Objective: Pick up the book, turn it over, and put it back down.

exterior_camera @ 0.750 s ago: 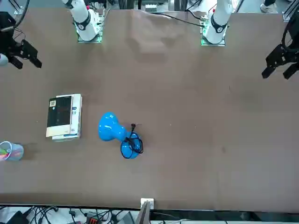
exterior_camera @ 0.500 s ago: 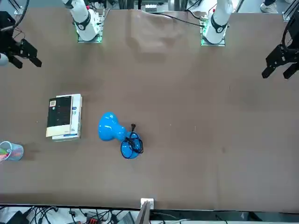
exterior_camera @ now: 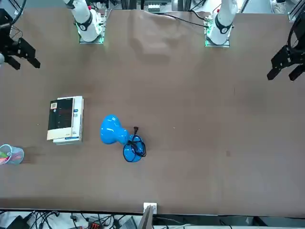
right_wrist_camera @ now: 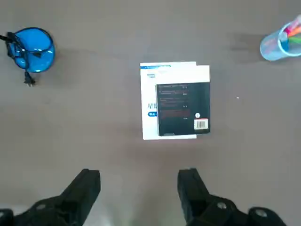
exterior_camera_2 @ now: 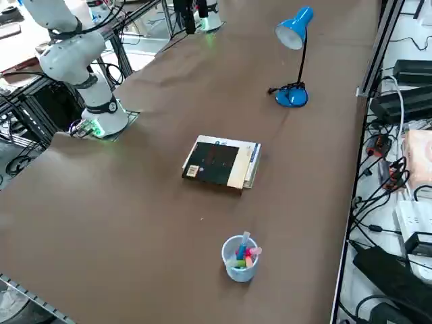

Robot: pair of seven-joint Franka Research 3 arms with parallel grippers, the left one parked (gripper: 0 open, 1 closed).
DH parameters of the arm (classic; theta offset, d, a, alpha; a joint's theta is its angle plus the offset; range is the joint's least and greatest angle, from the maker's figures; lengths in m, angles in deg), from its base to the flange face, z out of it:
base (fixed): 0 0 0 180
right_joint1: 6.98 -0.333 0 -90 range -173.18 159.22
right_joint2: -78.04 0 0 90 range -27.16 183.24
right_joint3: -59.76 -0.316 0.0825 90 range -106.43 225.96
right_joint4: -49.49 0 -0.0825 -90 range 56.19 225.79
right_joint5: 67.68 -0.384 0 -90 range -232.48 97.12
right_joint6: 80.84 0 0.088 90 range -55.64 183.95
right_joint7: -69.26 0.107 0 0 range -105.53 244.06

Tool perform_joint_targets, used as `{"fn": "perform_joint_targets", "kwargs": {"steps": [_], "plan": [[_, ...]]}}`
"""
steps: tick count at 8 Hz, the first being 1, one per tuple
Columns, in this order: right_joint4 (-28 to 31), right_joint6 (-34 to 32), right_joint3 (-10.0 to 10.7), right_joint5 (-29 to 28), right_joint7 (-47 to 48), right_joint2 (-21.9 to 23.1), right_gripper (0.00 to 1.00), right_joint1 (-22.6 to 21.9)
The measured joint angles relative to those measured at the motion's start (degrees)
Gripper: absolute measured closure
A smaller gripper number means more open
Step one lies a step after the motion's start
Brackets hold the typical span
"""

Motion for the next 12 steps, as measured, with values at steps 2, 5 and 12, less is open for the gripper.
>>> {"fn": "perform_joint_targets", "kwargs": {"steps": [2, 5, 12], "plan": [[0.0, 0.8, 2.7, -1.6, -0.5, -4.6, 0.00, 1.0], [-1.2, 6.1, 5.0, -6.1, -6.2, -13.5, 0.00, 3.9], [-3.9, 7.6, 5.5, -27.9, -25.8, -30.0, 0.01, 18.4]]}}
